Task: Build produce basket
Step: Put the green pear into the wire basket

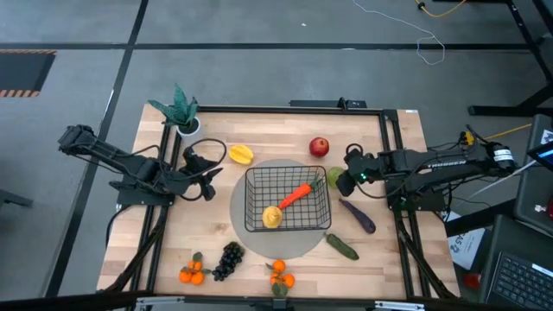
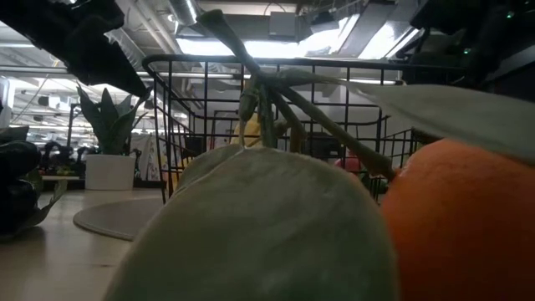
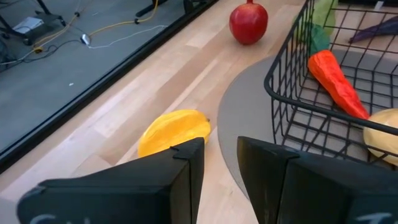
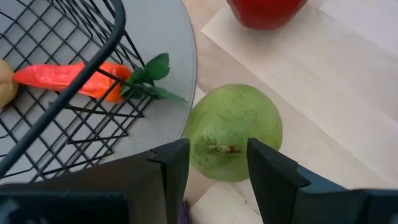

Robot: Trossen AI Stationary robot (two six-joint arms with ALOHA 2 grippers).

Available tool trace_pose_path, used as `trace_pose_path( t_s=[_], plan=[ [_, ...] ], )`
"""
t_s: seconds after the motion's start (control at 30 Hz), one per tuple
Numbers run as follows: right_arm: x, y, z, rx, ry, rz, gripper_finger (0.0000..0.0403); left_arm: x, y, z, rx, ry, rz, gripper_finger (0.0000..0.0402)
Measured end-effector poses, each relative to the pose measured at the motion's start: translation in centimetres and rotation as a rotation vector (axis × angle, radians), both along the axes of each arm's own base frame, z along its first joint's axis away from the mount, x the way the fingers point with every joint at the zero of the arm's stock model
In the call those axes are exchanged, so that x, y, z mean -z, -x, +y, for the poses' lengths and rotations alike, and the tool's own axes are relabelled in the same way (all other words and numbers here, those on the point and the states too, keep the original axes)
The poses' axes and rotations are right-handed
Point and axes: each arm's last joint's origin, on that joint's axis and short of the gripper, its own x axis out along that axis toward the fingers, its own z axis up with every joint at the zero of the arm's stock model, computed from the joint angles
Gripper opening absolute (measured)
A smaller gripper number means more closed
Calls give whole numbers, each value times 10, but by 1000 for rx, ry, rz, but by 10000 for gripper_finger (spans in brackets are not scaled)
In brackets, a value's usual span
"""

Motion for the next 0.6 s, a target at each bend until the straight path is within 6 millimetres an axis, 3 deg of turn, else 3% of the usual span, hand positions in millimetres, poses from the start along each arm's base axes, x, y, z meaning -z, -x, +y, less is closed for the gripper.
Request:
trace_pose_path(
  t_s=[0.6],
  plan=[
    [0, -3, 0, -11, 13, -20, 144, 1, 0, 0, 1, -2, 8, 86]
  ],
)
